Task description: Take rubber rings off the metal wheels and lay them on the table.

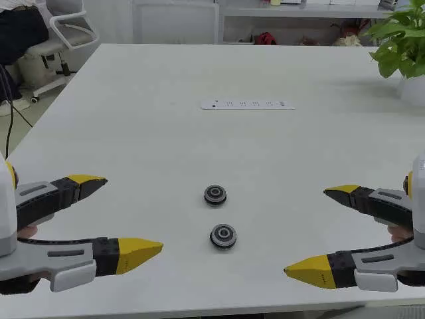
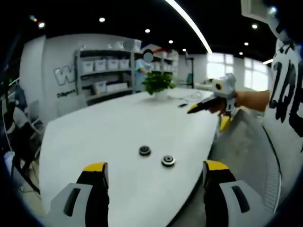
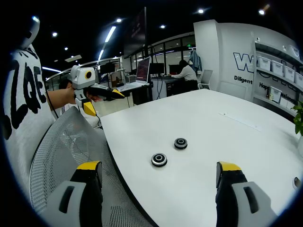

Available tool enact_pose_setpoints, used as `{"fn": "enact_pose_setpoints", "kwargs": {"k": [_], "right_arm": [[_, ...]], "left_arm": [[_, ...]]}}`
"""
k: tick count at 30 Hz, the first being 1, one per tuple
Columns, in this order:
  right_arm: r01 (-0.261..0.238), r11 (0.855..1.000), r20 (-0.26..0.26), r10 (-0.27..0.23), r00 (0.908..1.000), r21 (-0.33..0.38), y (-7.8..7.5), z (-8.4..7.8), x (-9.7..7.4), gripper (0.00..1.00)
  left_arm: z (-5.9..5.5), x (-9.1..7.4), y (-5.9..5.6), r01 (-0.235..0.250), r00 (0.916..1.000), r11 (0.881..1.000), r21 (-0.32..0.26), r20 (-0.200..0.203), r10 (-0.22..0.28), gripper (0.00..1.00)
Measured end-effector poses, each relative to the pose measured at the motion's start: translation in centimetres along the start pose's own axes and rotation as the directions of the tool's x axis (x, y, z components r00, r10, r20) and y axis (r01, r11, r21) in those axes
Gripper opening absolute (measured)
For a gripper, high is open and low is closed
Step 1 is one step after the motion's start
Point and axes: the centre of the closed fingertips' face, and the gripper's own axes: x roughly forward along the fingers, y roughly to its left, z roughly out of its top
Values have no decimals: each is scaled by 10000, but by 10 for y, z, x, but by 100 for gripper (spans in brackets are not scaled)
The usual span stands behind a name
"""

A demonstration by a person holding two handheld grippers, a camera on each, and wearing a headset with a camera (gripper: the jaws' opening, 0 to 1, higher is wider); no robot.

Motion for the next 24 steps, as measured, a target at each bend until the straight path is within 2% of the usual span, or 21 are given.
{"fn": "enact_pose_setpoints", "kwargs": {"k": [9, 18, 24], "right_arm": [[37, 10000, 144, -37, 9999, 53, -2, 0, -2, 96], [-130, 9998, 103, 129, 9999, 142, 4, -4, 1, 93], [-108, 9999, 169, 107, 9998, 103, 3, -2, 2, 92]], "left_arm": [[0, 3, -3, 117, 9999, 9999, 46, -49, -117, 83], [-4, 0, -3, 109, 9999, 9999, -24, -101, -110, 83], [-5, -1, -2, 96, 9999, 9999, -113, -100, -97, 83]]}}
